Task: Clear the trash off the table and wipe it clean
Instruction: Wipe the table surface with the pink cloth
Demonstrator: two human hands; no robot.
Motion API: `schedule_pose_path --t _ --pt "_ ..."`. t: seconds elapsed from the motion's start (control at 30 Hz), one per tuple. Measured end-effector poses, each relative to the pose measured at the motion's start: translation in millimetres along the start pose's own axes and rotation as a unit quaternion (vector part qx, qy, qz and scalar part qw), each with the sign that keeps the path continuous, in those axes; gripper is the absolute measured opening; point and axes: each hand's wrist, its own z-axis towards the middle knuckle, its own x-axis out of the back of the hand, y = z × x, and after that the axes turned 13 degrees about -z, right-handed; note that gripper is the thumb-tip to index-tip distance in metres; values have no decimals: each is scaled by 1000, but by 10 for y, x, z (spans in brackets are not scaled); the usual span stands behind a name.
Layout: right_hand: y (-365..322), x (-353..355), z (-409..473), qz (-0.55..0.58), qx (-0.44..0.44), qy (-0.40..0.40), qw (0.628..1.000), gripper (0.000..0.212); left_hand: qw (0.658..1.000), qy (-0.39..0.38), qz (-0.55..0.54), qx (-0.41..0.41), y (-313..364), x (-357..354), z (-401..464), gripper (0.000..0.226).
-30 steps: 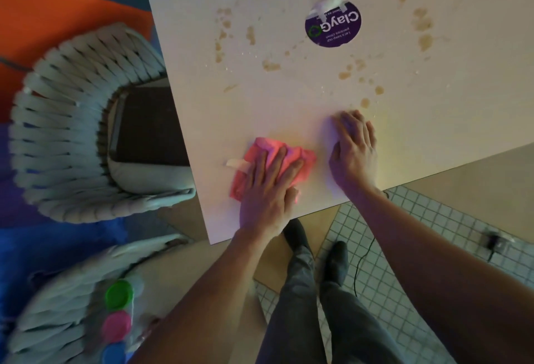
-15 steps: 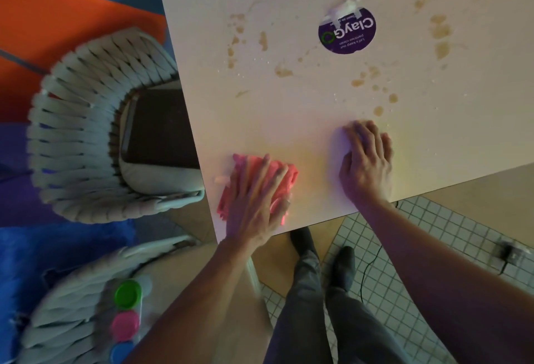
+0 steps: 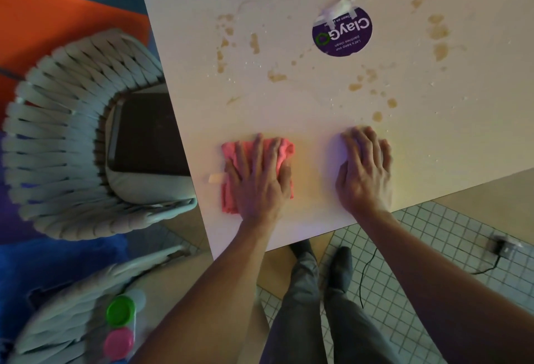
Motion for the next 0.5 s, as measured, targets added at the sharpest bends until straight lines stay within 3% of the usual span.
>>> schedule_pose_path --t 0.17,0.3,0.5 --pt "-7 0 0 14 -4 11 1000 55 991 -5 -36 -130 382 -160 -191 47" --pt "3 -9 -5 21 -10 13 1000 56 974 -59 -40 -213 227 -88 -695 48" --pt "-148 -6 91 37 -34 16 999 58 988 -41 1 -146 -541 159 -840 49"
